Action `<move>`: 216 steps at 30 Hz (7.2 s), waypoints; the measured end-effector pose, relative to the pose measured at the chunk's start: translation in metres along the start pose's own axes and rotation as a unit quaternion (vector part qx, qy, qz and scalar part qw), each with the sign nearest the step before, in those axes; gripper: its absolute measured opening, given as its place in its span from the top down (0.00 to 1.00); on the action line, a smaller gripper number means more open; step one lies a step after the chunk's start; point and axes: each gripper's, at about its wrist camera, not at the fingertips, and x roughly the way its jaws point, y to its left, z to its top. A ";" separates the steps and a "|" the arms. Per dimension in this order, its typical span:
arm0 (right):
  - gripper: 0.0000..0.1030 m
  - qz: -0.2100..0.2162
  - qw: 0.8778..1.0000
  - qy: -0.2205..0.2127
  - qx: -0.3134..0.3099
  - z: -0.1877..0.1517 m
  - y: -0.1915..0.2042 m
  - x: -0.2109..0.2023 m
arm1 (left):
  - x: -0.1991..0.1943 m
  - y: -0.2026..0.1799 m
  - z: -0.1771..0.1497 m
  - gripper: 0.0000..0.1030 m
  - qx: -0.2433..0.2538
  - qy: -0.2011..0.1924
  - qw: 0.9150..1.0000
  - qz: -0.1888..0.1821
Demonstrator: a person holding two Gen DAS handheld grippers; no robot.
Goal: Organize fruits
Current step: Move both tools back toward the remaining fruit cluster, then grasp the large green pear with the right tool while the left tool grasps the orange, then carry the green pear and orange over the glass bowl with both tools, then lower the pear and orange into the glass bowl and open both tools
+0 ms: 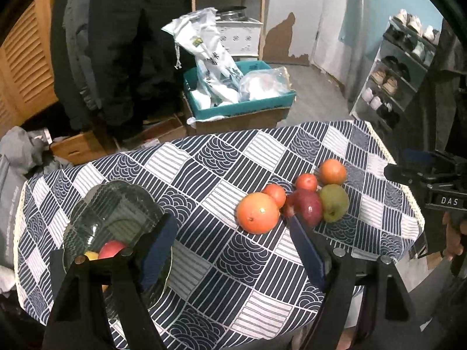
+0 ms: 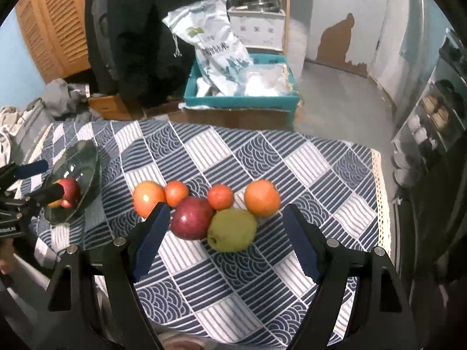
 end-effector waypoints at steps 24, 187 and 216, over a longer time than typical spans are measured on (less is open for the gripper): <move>0.22 0.019 0.992 0.125 -0.009 -0.033 -0.015 0.103 | 0.092 -0.017 -0.009 0.22 0.045 0.073 0.996 0.017; 0.18 0.142 0.983 -0.012 -0.120 0.081 0.227 0.102 | 0.002 0.195 -0.031 0.34 -0.152 -0.012 0.984 0.094; 0.18 0.140 0.973 0.070 -0.171 0.060 0.284 0.185 | 0.063 0.243 -0.067 0.34 -0.199 0.064 0.972 0.111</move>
